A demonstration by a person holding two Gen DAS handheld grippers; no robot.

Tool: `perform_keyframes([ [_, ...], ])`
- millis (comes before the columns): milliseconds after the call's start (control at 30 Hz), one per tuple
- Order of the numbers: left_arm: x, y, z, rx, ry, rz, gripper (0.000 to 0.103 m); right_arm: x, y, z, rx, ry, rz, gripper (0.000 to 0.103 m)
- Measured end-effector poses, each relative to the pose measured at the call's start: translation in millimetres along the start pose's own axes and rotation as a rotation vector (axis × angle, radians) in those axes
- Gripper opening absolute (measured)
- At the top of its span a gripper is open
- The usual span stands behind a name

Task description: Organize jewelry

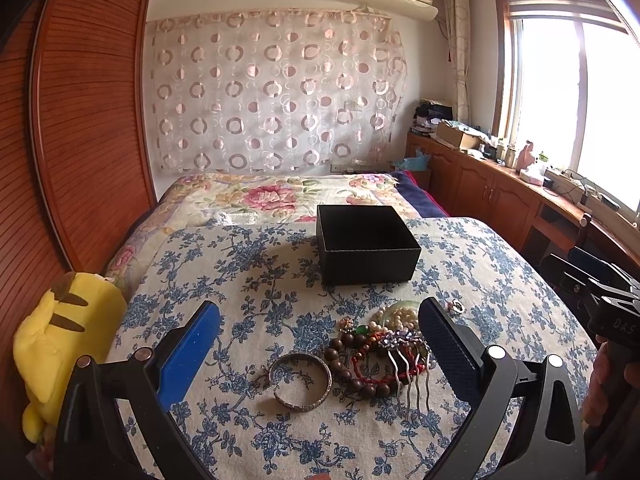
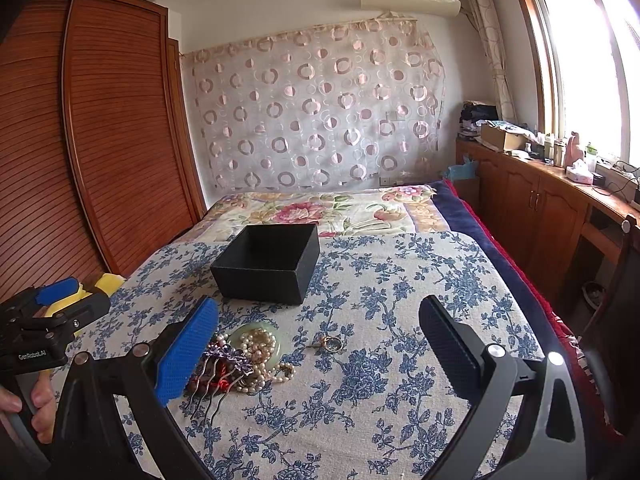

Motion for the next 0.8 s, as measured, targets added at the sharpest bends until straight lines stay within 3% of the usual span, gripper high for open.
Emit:
perform_keyframes([
  [800,4.7,2.9,-5.2,0.003,0.009,-0.002,0.096,0.6,-0.6,0.4,0.001,-0.001,0.002,0.101],
])
Point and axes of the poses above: each gripper's, at about its wrist camera, not at the fingertips, and z roughly the way its jaws point, y to its right, x to its top, the point moved 9 cm from there along z, roughly the way its jaws point, and after that the axes turned 6 degrees about -y, right-handed, at the moved point
